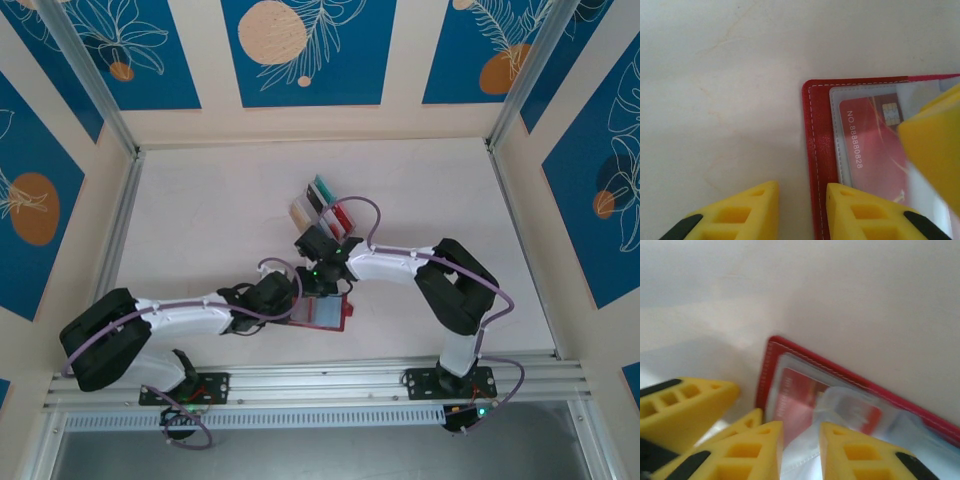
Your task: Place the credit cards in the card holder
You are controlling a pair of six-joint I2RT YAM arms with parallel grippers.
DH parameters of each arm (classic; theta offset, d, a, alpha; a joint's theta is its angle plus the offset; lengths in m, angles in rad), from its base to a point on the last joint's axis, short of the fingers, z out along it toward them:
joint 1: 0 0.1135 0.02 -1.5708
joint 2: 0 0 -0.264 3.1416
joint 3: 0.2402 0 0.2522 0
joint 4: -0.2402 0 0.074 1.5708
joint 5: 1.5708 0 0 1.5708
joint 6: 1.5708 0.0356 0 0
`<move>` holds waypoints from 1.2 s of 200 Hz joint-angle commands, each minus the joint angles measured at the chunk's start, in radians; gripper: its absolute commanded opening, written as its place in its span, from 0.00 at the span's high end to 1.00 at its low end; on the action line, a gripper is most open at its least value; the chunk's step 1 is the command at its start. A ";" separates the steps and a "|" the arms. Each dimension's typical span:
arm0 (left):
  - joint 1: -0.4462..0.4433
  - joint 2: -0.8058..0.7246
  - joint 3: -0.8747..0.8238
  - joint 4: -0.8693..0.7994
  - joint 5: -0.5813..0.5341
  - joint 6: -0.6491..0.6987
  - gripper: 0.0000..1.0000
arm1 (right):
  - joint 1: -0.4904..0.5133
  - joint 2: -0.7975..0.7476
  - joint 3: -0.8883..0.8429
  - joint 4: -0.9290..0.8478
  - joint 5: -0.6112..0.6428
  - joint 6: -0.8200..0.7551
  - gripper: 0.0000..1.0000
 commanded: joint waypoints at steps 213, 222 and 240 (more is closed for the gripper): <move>0.029 -0.355 0.040 -0.379 0.105 0.054 0.51 | -0.005 -0.123 -0.040 -0.069 -0.038 -0.128 0.85; 0.033 -0.340 0.048 -0.368 0.109 0.057 0.50 | 0.012 -0.087 -0.022 -0.069 -0.036 -0.127 0.87; 0.037 -0.318 0.063 -0.361 0.113 0.059 0.50 | 0.027 -0.019 -0.006 -0.042 -0.060 -0.118 0.88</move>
